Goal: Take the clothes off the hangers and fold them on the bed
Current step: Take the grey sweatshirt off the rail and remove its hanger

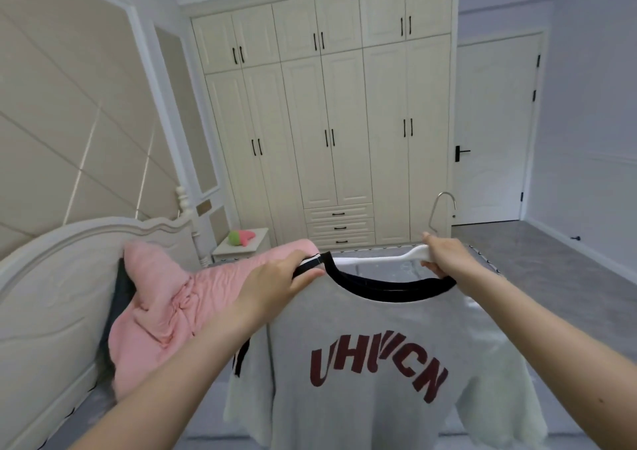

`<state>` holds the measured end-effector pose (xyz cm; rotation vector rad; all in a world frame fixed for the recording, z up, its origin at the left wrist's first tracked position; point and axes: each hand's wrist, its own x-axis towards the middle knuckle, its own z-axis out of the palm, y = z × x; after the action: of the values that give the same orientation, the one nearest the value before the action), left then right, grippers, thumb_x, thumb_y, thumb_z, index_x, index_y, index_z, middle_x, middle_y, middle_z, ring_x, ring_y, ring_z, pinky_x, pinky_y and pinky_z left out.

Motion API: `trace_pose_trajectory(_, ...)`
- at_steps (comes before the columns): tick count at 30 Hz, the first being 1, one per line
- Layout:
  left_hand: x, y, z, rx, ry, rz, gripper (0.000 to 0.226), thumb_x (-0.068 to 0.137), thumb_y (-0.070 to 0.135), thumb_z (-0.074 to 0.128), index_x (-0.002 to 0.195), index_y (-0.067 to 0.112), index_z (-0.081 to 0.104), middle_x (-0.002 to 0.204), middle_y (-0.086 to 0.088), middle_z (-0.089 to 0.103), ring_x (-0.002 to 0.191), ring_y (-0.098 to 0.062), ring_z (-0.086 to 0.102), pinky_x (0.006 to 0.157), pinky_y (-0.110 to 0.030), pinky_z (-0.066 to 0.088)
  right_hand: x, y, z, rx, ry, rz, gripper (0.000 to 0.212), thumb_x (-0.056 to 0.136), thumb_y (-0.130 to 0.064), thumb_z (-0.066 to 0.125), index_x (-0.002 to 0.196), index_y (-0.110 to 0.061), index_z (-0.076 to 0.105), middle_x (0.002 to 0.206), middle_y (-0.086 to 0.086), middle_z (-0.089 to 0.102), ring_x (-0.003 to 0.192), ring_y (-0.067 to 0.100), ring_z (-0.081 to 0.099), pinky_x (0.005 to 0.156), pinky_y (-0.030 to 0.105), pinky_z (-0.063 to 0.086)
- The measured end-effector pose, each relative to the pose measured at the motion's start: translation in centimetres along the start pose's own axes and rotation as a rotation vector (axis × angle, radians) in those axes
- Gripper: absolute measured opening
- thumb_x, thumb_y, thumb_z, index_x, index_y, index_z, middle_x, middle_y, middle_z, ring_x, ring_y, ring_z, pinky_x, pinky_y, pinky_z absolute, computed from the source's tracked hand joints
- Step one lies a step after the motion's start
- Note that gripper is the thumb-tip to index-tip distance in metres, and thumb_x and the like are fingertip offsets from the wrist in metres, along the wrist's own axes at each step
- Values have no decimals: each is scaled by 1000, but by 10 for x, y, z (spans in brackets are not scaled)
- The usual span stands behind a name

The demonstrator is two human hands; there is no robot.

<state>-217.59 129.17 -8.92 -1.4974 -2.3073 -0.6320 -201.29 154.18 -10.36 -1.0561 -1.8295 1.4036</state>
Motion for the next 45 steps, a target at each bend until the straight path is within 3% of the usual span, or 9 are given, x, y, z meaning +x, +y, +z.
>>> trace_pose_trajectory(6,3,9,5,-89,59,-52,62,80,70,36,119,28,61,110,8,67,101,-15,61,75,-24,41,15,8,4,48,-30,31,43,98,-33,39,71,-4,57,51,8,56,46,19,41,46,25,29)
trace_pose_trajectory(10,4,12,7,-282,194,-168,27,91,41,54,112,29,65,96,22,61,95,-5,58,73,-7,37,20,4,12,71,-62,49,44,98,-30,38,67,-4,54,53,9,52,44,19,35,45,25,26)
trace_pose_trajectory(13,6,14,8,-338,259,-285,18,92,42,53,101,32,66,88,21,63,90,-7,59,72,-19,40,23,4,19,99,-86,67,40,98,-28,37,70,-5,53,53,9,50,43,18,34,42,22,24)
trace_pose_trajectory(17,14,17,6,-303,218,-391,26,94,45,48,90,27,66,63,11,51,65,-7,51,56,-21,33,27,8,30,146,-102,84,38,97,-21,36,67,-5,51,55,11,49,43,17,32,38,18,22)
trace_pose_trajectory(21,23,27,-1,-372,266,-523,50,97,33,48,51,25,31,49,5,30,48,-10,28,47,-26,21,27,10,40,194,-112,116,37,97,-18,34,67,-3,51,55,11,49,42,17,31,32,15,21)
trace_pose_trajectory(27,31,25,0,-515,322,-629,48,97,33,48,55,17,30,54,0,31,52,-15,30,50,-28,23,32,21,51,264,-117,203,42,98,-19,30,65,-3,50,49,9,45,37,15,28,30,13,19)
trace_pose_trajectory(31,26,11,9,-809,425,-815,24,96,31,50,81,15,59,80,-1,60,81,-18,55,81,-33,43,43,21,41,734,-248,396,38,97,-12,19,64,-11,38,29,-3,29,19,9,19,31,6,15)
trace_pose_trajectory(38,14,15,27,-617,362,-578,48,95,23,53,60,20,21,55,4,19,44,-4,18,46,-20,16,41,-7,46,618,-270,359,38,94,-16,18,65,-11,41,31,-5,29,24,8,17,34,9,16)
trace_pose_trajectory(45,-2,-1,42,-455,112,-600,49,92,29,57,57,21,24,54,5,22,50,-11,22,48,-27,15,44,-19,62,1024,-266,287,37,96,-23,22,64,-12,37,31,-5,30,22,7,18,33,6,17)
